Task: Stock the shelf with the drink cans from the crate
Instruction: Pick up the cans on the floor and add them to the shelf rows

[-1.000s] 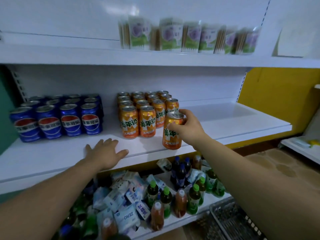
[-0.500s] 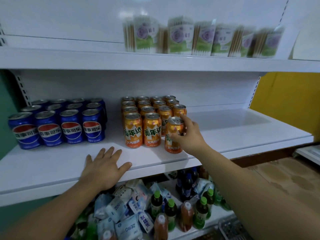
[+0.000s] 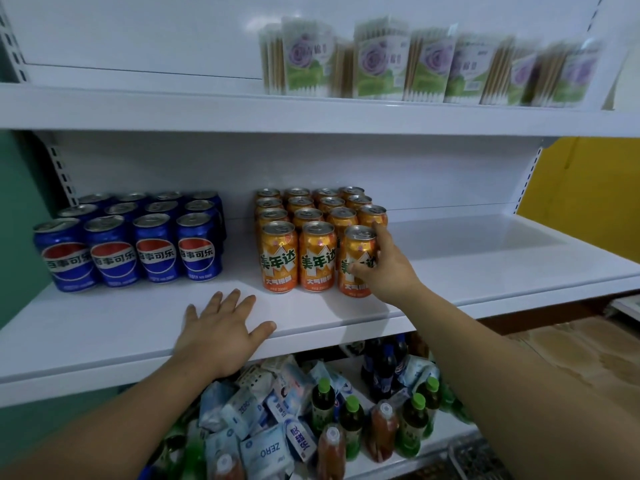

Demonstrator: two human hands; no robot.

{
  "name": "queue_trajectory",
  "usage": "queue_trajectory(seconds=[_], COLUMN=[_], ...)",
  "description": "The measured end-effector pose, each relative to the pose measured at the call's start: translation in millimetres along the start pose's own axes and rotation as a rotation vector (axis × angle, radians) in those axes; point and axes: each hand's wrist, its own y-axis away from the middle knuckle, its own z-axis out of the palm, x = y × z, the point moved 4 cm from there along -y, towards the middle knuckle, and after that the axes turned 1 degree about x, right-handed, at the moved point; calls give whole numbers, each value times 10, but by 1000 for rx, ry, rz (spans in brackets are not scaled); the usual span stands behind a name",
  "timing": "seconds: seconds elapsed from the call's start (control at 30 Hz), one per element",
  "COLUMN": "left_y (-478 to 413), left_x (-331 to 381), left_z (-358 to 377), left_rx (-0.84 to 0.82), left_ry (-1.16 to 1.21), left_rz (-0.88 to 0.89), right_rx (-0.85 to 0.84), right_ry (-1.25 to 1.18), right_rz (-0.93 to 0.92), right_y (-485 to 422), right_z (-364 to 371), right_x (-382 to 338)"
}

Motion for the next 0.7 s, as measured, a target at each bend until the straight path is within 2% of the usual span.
queue_trajectory(seconds=[0.5,0.7], left_y=[9,14], left_x=[-6,-4], left_z=[-11,-13], left_rx=[3,-1], left_ry=[-9,-8], left_rz=[2,6], right_rx=[32,99], right_ry=[-2,169], right_rz=[7,-46], right_y=[-274,-159], right_z=[192,347], right_x=[81,27])
